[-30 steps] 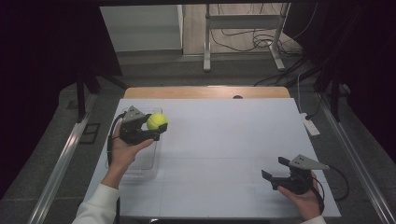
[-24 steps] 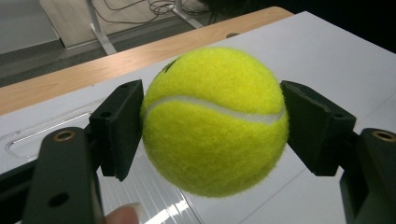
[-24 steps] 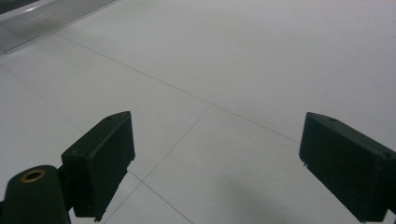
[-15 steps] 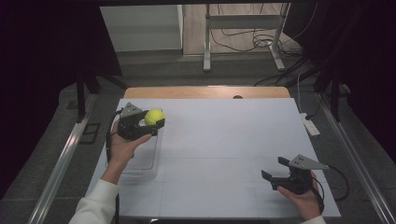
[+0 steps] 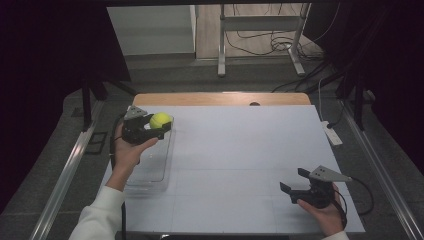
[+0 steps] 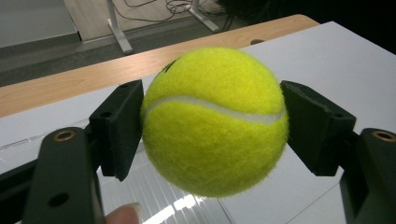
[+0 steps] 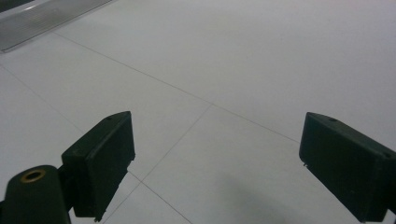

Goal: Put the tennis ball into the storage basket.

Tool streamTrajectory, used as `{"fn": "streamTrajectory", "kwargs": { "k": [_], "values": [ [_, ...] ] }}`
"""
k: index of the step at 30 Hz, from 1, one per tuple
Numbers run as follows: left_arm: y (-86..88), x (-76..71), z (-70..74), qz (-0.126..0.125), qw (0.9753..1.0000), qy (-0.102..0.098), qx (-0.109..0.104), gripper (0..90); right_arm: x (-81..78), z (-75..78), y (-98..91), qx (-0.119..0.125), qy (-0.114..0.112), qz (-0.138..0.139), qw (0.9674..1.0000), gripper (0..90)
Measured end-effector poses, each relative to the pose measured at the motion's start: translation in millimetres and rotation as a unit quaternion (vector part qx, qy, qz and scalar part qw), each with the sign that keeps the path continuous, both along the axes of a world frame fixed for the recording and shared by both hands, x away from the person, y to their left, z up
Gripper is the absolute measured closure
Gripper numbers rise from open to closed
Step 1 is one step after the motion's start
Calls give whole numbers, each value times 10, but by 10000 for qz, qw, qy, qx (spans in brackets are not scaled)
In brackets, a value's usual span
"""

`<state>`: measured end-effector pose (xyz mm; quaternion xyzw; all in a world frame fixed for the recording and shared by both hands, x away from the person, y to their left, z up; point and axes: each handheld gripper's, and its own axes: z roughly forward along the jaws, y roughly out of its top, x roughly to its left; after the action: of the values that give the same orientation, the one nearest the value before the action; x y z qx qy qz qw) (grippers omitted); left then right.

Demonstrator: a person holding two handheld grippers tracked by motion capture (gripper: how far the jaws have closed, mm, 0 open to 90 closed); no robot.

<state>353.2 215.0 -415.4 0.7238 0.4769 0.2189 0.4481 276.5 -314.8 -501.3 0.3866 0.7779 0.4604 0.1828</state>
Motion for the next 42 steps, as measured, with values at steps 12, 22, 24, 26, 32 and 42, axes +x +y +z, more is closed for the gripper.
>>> {"fn": "streamTrajectory", "kwargs": {
  "k": [12, 22, 24, 26, 32, 42],
  "values": [
    [53, 58, -2, 139, 9999, 23, 41, 263, 2, -1, -1, 4, 4, -6, 10000, 105],
    [133, 118, 32, 300, 9995, 13, 60, 263, 4, -2, 1, -7, 9, -18, 10000, 106],
    [139, 127, 34, 313, 9995, 19, 62, 263, 4, -2, 1, -7, 12, -21, 10000, 106],
    [155, 147, 40, 356, 9993, 23, 95, 263, 5, -3, 1, -10, 16, -24, 10000, 106],
    [187, 215, 13, 437, 9990, 67, 117, 263, 7, -8, 5, -19, 29, -26, 10000, 106],
    [252, 318, -38, 560, 9982, 177, 129, 263, 7, -11, -1, -26, 28, -31, 10000, 106]
  ]
}}
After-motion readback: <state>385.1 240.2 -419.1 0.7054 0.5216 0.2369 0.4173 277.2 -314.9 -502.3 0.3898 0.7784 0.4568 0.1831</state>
